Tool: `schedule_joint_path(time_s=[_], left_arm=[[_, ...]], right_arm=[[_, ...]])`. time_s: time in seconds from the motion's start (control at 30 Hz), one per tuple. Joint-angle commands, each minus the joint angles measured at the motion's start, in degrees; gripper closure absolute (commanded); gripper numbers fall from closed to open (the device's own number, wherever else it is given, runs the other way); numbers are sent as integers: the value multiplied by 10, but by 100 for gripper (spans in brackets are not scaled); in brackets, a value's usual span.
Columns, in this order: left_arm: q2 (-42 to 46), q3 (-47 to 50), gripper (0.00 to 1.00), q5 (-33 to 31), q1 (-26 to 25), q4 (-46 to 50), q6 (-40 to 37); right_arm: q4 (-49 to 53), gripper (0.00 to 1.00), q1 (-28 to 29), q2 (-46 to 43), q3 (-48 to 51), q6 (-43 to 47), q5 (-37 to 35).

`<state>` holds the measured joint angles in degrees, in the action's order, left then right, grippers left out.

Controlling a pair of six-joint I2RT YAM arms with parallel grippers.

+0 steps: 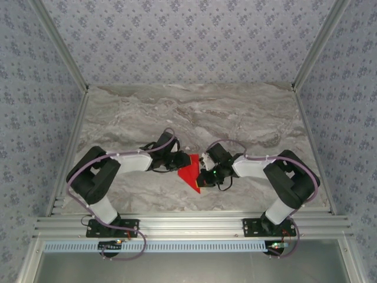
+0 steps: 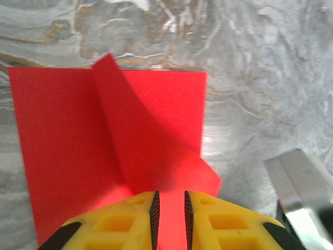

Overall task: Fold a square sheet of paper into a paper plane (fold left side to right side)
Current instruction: Fourth fold the wing at the center of the table.

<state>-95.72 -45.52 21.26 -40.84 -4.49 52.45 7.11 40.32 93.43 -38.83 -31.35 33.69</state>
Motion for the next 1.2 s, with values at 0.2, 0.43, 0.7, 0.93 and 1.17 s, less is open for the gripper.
schedule_joint_path(time_s=[0.2, 0.43, 0.7, 0.93, 1.17], left_arm=[[-15, 4, 85, 26, -35, -27, -8], [-38, -1, 86, 4, -37, -18, -19], [-70, -9, 88, -20, -18, -13, -44], [-81, -35, 88, -28, 19, 15, -90], [-108, -78, 88, -22, 68, 40, -138]], right_arm=[[87, 100, 12, 46, 23, 19, -101], [116, 100, 15, 50, 12, 26, -116], [144, 100, 20, 55, 8, 34, -134], [157, 100, 24, 58, 12, 40, -137], [159, 100, 28, 54, 13, 41, -132]])
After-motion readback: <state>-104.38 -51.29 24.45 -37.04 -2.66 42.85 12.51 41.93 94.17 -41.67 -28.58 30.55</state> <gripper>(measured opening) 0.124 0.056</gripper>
